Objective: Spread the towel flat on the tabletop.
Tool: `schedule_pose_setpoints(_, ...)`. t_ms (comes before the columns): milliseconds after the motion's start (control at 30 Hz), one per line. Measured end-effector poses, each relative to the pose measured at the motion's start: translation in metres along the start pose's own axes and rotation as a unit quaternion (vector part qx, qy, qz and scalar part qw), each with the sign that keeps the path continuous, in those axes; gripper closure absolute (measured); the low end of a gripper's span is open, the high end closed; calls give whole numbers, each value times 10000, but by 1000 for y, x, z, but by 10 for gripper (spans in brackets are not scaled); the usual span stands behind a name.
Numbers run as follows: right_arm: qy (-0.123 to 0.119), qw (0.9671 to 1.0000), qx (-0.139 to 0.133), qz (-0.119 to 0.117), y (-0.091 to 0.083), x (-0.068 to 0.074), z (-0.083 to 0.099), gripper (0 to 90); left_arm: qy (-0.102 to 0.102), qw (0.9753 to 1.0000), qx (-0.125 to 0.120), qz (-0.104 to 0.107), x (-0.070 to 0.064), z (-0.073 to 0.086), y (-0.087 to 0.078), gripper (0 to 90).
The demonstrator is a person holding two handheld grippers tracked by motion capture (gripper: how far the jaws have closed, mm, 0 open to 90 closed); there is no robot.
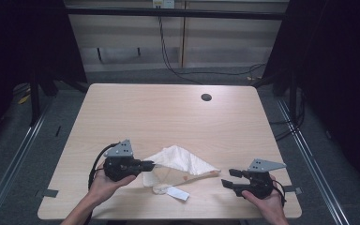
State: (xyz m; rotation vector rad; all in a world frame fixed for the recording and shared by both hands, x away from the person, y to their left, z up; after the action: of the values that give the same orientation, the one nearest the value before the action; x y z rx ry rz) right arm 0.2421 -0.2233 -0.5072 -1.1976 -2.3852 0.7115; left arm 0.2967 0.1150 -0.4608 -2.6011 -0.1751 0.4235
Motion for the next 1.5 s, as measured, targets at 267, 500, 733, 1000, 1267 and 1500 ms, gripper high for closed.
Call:
schedule_pose_setpoints(267, -105, 9999, -20, -77, 6, 5, -7, 526, -60, 9996, 197, -192, 7, 7, -9, 863)
schedule_pose_setpoints(500, -477, 9982, 212, -284, 21, 16, -8, 548, -292, 9992, -2, -274, 22, 19, -18, 862)
schedule_pose_setpoints(733, -631, 9963, 224, -530, 36, 26, -19, 583, -455, 9982, -52, -379, 32, 26, -22, 862)
schedule_pose_setpoints(1000, -1115, 9904, 519, -627, 51, 34, -8, 638, -531, 9978, 54, -382, 38, 35, -21, 861)
schedule_pose_setpoints(1267, -1492, 9846, 684, -595, 63, 40, 3, 617, -605, 9971, 14, -457, 44, 37, -23, 861)
schedule_pose_setpoints(1500, -1656, 9836, 576, -422, 63, 41, 4, 667, -660, 9970, -2, -410, 47, 40, -23, 860)
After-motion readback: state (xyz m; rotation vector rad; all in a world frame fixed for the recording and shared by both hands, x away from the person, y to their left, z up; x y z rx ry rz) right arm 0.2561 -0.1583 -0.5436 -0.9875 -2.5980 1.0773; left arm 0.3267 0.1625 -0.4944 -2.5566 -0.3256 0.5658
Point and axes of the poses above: each handheld gripper's, and its own axes: y roughly forward along the jaws, z roughly out of its underside, x roughly to its left, the point moved 6 cm from there along y, roughly forward along the jaws, and after that the axes turned 10 degrees about z, right-handed, at the moved point
